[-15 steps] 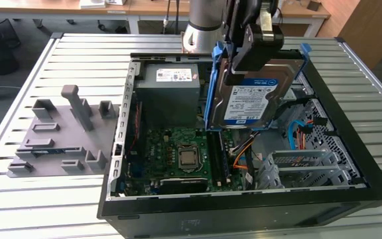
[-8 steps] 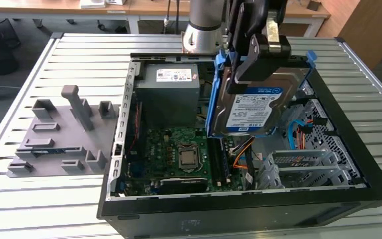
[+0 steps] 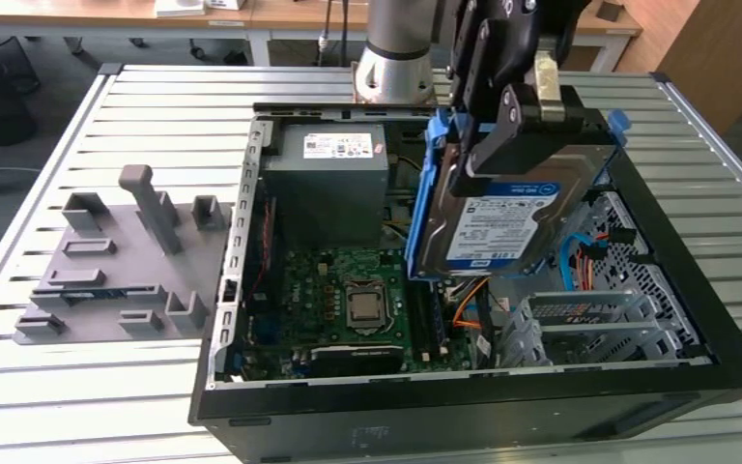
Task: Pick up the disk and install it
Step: 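Insert the disk into the insertion slot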
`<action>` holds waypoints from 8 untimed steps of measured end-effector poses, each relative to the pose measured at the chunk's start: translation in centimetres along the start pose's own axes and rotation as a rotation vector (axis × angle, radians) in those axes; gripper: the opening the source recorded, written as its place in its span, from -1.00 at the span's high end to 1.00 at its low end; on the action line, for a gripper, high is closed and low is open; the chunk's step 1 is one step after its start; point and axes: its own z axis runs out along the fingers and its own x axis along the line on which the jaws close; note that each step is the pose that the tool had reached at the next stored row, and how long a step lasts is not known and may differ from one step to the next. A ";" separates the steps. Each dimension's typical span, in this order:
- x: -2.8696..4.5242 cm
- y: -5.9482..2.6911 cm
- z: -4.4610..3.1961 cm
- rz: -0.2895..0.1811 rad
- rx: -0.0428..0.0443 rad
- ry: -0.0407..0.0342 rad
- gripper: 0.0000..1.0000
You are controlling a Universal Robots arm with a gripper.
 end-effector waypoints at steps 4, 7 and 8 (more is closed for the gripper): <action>0.13 -0.62 0.04 0.000 0.0000 0.0001 0.26; 0.47 -0.78 0.08 0.000 0.0000 0.0001 0.26; 0.64 -0.81 0.08 0.000 0.0000 0.0001 0.26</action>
